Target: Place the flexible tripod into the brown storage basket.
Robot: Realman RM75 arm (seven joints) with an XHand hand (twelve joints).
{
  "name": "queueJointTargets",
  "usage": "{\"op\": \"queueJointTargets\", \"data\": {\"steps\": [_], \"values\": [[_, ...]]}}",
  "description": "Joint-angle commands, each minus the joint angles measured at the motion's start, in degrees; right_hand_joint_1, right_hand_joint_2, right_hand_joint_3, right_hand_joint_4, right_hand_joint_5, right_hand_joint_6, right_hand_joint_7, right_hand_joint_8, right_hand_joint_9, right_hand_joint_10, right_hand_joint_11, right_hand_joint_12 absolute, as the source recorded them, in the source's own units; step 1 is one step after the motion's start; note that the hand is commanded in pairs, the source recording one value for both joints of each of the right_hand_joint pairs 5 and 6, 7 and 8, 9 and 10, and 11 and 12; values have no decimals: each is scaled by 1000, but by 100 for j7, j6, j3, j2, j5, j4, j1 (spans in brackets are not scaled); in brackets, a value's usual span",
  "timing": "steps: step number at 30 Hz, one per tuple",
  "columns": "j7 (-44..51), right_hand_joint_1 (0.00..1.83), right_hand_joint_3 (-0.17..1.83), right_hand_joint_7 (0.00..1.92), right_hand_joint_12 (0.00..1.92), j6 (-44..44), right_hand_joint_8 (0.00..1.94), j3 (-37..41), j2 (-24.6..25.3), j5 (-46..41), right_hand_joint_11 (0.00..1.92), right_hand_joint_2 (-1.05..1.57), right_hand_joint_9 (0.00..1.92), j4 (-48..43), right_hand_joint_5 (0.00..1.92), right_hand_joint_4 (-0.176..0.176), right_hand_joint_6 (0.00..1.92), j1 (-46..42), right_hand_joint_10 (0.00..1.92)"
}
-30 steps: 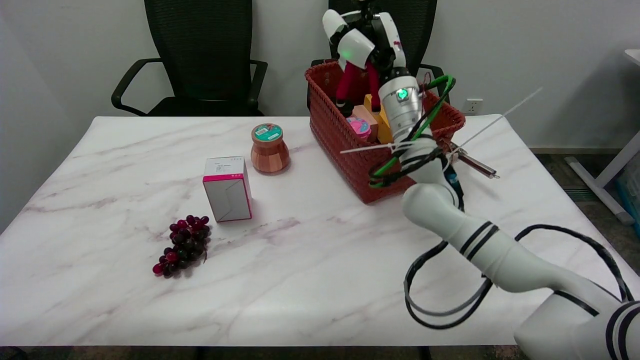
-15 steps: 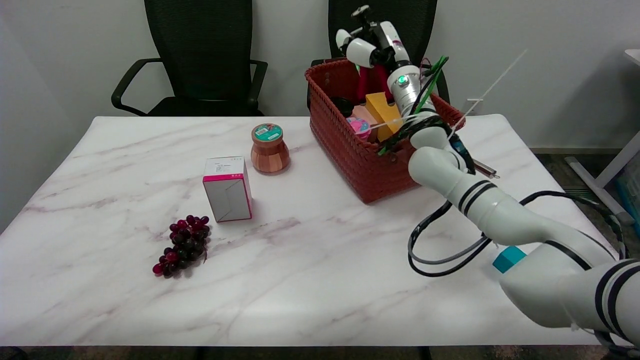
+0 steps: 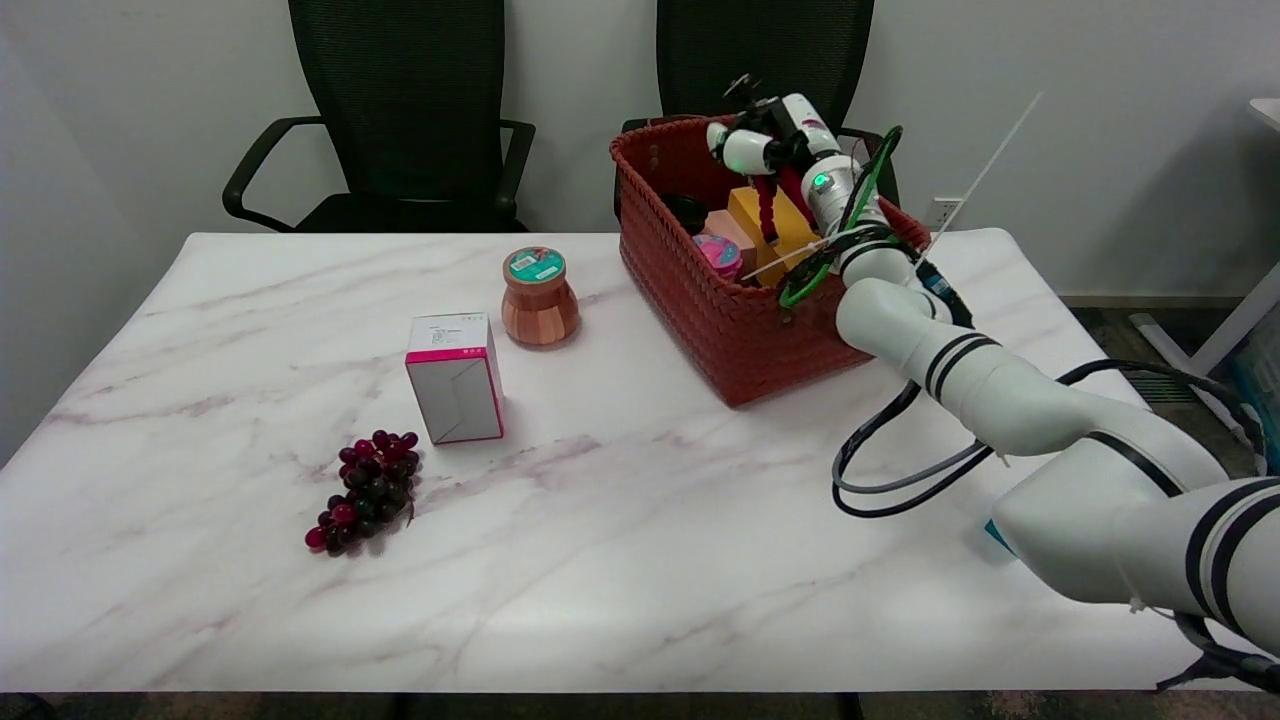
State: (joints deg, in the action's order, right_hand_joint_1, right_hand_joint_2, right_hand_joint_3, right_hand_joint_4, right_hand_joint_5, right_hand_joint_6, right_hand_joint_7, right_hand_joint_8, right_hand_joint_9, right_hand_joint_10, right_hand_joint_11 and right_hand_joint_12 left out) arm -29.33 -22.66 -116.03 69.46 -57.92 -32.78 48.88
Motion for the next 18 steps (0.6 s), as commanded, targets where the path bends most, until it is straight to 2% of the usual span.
{"op": "queueJointTargets", "data": {"steps": [1,6,8,9,11,12,13,14,16,18], "values": [[1623,1079,1008,979,1098,1144,979,-66,-290,41,1098,410,1027,-207,211,0,211,407,1027],[1893,1108,965,675,774,1805,675,-66,-293,9,774,253,683,-532,119,0,119,448,683],[2018,1107,964,624,709,1977,624,-66,-323,32,709,211,629,-699,103,0,103,434,629],[2054,1101,955,490,608,1983,490,-66,-346,33,608,125,556,-773,73,0,73,425,556],[2070,1092,916,352,422,1954,352,18,-387,-14,422,14,454,-1015,76,0,76,394,454],[2053,1072,791,263,230,1937,263,92,-389,-15,230,-99,343,-1080,70,0,70,378,343],[2043,1057,694,216,125,1914,216,213,-403,-15,125,-160,271,-1199,56,0,56,362,271],[2042,1043,599,194,72,1891,194,346,-412,-15,72,-184,234,-1319,39,0,39,346,234],[2029,976,279,107,0,1817,107,545,-442,-21,0,-197,128,-1486,0,0,0,308,128],[2003,925,-33,57,0,1671,57,756,-490,-135,0,-152,92,-1677,0,0,0,221,92]]}}
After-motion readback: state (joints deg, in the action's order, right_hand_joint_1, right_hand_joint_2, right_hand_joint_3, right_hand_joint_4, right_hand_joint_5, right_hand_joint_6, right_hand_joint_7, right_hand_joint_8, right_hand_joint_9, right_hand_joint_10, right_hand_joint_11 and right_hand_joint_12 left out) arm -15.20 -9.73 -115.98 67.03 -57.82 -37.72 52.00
